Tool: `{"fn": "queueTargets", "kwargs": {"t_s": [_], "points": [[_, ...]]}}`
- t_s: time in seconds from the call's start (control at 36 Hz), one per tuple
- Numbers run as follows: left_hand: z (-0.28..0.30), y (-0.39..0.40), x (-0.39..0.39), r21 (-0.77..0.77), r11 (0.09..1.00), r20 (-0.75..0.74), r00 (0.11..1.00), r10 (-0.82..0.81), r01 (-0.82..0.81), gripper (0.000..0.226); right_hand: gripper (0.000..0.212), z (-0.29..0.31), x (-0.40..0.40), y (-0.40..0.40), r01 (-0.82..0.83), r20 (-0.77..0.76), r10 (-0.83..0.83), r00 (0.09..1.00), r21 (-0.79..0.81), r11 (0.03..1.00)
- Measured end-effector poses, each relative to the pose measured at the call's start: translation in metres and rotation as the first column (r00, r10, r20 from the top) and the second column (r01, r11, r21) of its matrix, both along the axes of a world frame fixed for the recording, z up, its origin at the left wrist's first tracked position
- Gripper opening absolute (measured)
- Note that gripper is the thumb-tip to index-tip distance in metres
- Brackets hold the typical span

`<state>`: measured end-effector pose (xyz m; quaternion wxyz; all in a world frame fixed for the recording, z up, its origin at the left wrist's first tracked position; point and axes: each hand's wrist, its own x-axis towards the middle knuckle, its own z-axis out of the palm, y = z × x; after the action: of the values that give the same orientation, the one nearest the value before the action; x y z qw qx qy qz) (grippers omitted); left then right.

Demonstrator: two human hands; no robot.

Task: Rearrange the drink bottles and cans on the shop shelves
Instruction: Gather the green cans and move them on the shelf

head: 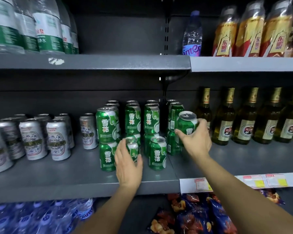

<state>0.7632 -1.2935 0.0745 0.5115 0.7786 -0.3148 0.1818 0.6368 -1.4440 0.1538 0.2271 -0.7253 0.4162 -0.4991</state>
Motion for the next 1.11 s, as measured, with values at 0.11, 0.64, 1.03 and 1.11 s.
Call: {"fn": "queueTargets", "kwargs": {"t_s": [0.11,0.64,1.03,1.11], "points": [[0.003,-0.007,-0.004,0.031,0.999,-0.134,0.991,-0.019,0.023,0.076,0.076,0.021,0.027,0.033,-0.126,0.02,0.125,0.992,0.048,0.991],[0.015,-0.018,0.009,0.23,0.969,-0.204,0.969,0.137,-0.089,0.068,0.093,0.029,0.115,0.073,-0.242,-0.183,0.247,0.951,0.05,0.969],[0.016,-0.013,0.019,0.287,0.956,-0.197,0.972,0.127,-0.067,0.073,0.071,0.037,0.11,0.064,-0.374,-0.353,0.39,0.85,0.117,0.92],[0.016,-0.012,0.018,0.291,0.954,-0.187,0.974,0.128,-0.069,0.071,0.072,0.038,0.111,0.063,-0.37,-0.358,0.389,0.849,0.121,0.921]]}}
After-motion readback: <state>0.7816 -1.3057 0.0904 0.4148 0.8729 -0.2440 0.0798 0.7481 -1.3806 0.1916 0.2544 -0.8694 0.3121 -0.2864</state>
